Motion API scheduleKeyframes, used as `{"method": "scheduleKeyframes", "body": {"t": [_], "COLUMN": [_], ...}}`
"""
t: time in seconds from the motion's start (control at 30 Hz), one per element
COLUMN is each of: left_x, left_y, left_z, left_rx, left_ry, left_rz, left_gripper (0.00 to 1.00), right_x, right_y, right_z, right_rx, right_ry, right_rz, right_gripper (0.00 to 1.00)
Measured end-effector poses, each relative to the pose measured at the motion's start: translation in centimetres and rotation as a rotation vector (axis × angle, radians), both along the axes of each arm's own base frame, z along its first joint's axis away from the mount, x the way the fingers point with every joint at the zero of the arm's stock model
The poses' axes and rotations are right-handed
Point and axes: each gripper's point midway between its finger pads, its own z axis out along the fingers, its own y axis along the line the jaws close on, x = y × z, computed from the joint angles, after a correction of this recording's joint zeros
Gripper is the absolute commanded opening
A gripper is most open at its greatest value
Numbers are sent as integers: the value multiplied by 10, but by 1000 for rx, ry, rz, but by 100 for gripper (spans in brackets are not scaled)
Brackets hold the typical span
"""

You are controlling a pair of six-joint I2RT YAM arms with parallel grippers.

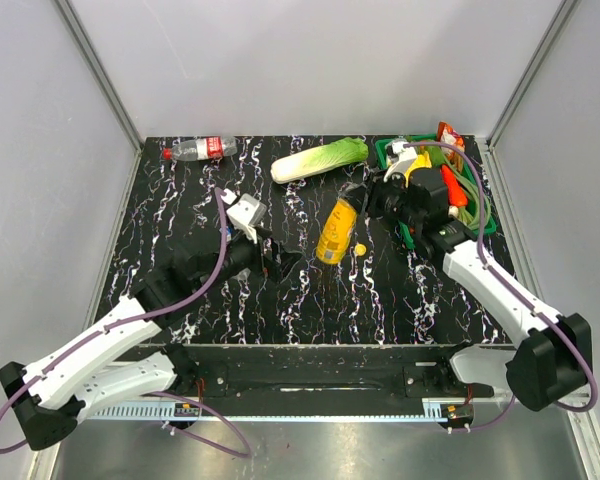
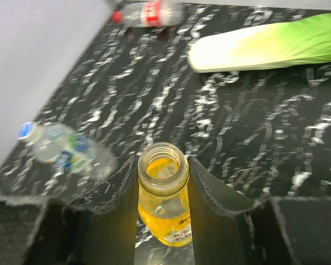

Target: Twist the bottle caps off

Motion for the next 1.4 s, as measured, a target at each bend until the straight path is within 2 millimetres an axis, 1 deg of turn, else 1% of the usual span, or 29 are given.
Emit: {"method": "scheduleKeyframes", "body": {"t": [0.13,0.27,0.33,0.53,0.63,0.7,0.77,0.87,0.93,0.97,1.0,1.07,1.13,1.2,1.23,1.27,1.33,1.37,1.4], "left_x": [2,4,4,4,4,4,5,5,5,5,5,5,6,7,8,8,9,10,10], "left_y": [1,-1,-1,-1,-1,-1,-1,0,0,0,0,0,1,2,3,4,7,9,11], "left_z": [-2,-7,-7,-7,-7,-7,-7,-7,-8,-8,-8,-8,-8,-8,-9,-11,-14,-16,-17], "left_rx": [7,17,15,13,13,13,13,13,14,14,14,12,13,16,21,26,39,47,52], "left_ry": [2,14,18,20,20,21,21,21,21,21,21,23,23,23,25,28,34,38,40], "left_rz": [13,15,16,17,18,19,22,24,25,26,27,31,36,45,51,56,73,82,89], "left_gripper": [99,99,99,99,99,99,99,99,99,99,99,99,99,99,99,99,99,99,99], "right_x": [30,60,72,88,95,96,95,95,96,97,98,97,97,97,96,96,93,92,90], "right_y": [-20,-41,-52,-69,-72,-77,-82,-90,-94,-96,-97,-99,-102,-104,-104,-105,-106,-106,-107], "right_z": [-15,-24,-20,-1,-1,-9,-24,-53,-68,-71,-71,-71,-71,-72,-71,-71,-73,-74,-73], "right_rx": [-106,-206,-236,-237,-236,-242,-257,-296,-320,-319,-319,-310,-301,-292,-286,-282,-281,-282,-280], "right_ry": [-46,-105,-161,-290,-315,-321,-312,-277,-253,-252,-254,-255,-253,-251,-252,-251,-242,-235,-228], "right_rz": [-144,-284,-353,-474,-509,-534,-558,-590,-609,-622,-633,-650,-671,-683,-687,-690,-690,-689,-688], "right_gripper": [0,0,0,0,0,0,0,0,0,1,5,19,34,53,60,70,84,89,91]}}
